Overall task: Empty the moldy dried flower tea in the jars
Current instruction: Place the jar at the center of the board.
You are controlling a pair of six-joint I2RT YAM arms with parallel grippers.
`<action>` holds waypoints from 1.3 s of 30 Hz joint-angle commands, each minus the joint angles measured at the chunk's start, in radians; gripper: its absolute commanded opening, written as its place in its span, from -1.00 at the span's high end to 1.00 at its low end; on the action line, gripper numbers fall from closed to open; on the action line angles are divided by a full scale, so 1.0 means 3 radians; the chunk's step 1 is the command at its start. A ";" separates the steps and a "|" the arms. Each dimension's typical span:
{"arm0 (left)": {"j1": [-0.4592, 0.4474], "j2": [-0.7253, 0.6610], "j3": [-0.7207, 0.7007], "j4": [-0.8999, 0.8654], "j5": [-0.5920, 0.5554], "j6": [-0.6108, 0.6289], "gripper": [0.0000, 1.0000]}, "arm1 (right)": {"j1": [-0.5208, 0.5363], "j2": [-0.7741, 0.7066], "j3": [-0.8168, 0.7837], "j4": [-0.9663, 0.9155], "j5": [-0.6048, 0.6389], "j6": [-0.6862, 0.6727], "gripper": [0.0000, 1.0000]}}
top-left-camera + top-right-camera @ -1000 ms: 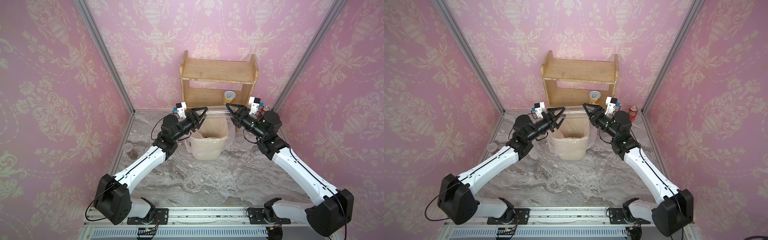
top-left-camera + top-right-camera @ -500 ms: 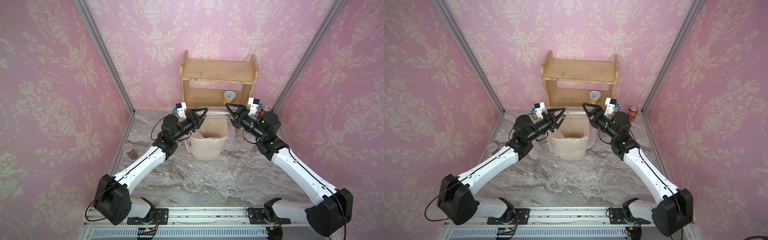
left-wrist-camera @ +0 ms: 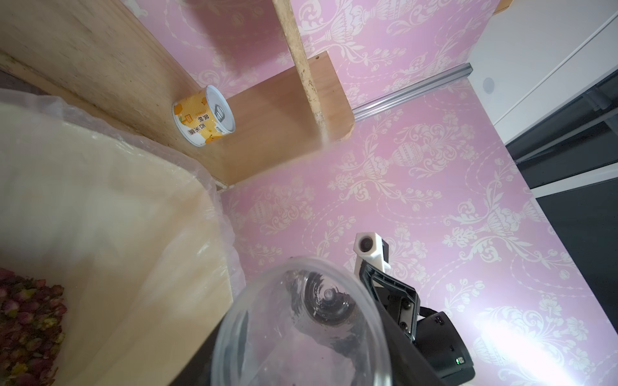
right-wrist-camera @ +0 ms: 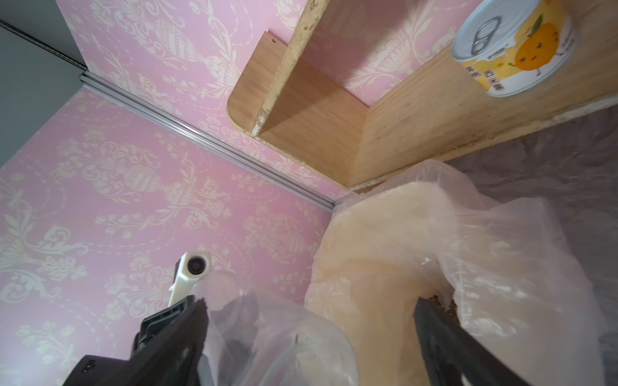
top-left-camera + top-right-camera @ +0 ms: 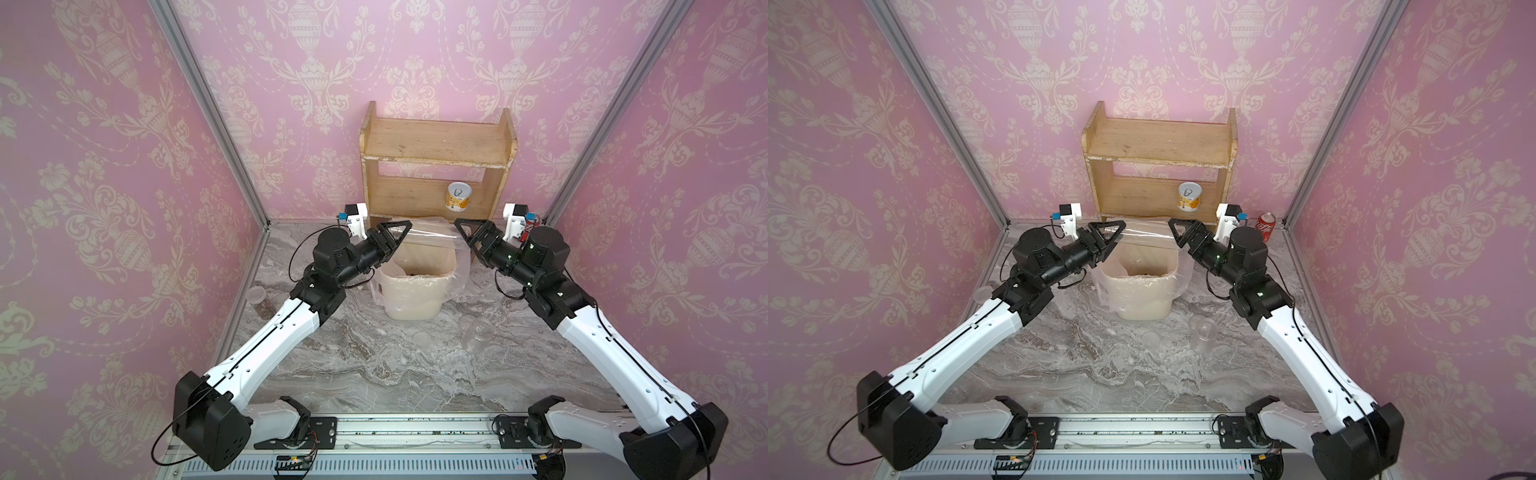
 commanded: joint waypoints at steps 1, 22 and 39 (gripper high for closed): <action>-0.0031 -0.0186 0.0247 -0.0605 -0.0075 0.0584 0.29 | -0.0011 -0.0193 0.0336 -0.0787 0.0385 -0.0784 -0.99; -0.1360 0.0126 0.1260 -0.3244 -0.1342 0.2772 0.33 | -0.0040 -0.0500 0.0219 -0.2113 0.1333 -0.2008 -0.99; -0.1815 0.0412 0.0549 -0.3120 -0.1832 0.2802 0.35 | -0.0081 -0.0653 -0.0180 -0.2048 0.1361 -0.1962 -0.99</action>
